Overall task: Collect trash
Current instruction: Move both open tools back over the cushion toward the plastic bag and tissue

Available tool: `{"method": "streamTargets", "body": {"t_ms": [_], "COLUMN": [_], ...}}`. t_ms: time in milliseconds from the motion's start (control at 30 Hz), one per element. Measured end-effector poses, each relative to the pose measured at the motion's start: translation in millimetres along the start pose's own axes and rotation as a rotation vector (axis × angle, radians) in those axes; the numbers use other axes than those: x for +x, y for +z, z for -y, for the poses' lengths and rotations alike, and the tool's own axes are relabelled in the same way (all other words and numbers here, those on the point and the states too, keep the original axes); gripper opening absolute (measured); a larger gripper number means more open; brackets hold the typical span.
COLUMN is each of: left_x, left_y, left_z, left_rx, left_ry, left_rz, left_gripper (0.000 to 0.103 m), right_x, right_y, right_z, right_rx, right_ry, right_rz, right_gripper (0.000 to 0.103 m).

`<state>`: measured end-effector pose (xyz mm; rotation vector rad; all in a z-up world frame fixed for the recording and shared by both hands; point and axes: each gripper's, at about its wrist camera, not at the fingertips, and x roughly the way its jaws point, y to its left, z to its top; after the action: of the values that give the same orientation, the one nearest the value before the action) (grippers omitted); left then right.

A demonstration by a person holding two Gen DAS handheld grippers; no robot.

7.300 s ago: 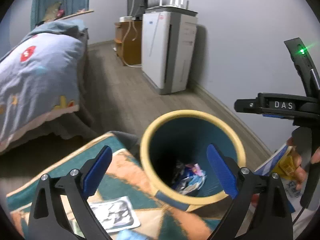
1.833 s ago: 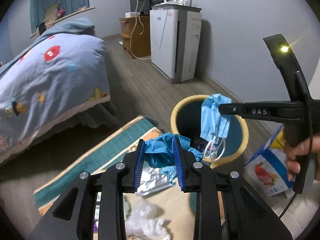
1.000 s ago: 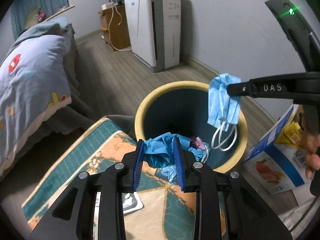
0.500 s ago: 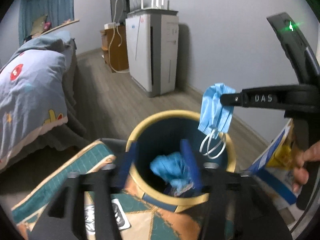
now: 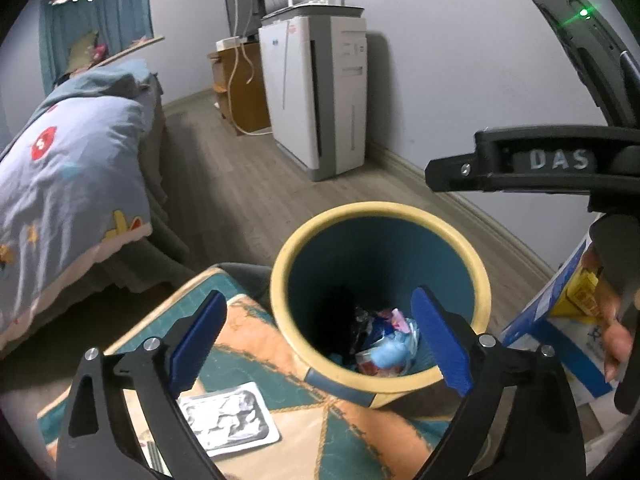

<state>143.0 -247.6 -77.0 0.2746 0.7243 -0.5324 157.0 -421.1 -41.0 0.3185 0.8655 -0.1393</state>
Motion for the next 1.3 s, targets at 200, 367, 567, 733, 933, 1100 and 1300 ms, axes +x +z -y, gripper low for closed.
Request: {"method": "streamTargets", "body": {"t_ms": [200, 367, 567, 733, 933, 1100, 1300], "left_x": [-16, -37, -61, -80, -106, -123, -141], "left_y": [-6, -13, -23, -34, -53, -72, -104], "left_z": [-15, -37, -60, -80, -113, -144, -186], "left_rx": [-0.008, -0.053, -0.070, -0.086, -0.118, -0.153, -0.200], "left_ry": [0.029, 0.049, 0.092, 0.131, 0.182, 0.234, 0.304], "left_rz": [-0.002, 0.005, 0.016, 0.015, 0.018, 0.008, -0.034], "left_gripper": [0.094, 0.094, 0.095, 0.095, 0.095, 0.095, 0.095], "right_x": [-13, -23, -28, -27, -19, -10, 5], "right_y": [-2, -3, -8, -15, -27, -37, -58], "right_z": [-16, -25, -40, -59, -92, -120, -163], "right_rx": [-0.022, -0.028, -0.041, -0.042, -0.089, -0.112, -0.226], "right_ry": [0.007, 0.005, 0.004, 0.021, 0.042, 0.072, 0.086], "right_rz": [0.008, 0.015, 0.010, -0.007, -0.038, -0.061, -0.118], "right_gripper": [0.097, 0.097, 0.097, 0.097, 0.097, 0.097, 0.097]}}
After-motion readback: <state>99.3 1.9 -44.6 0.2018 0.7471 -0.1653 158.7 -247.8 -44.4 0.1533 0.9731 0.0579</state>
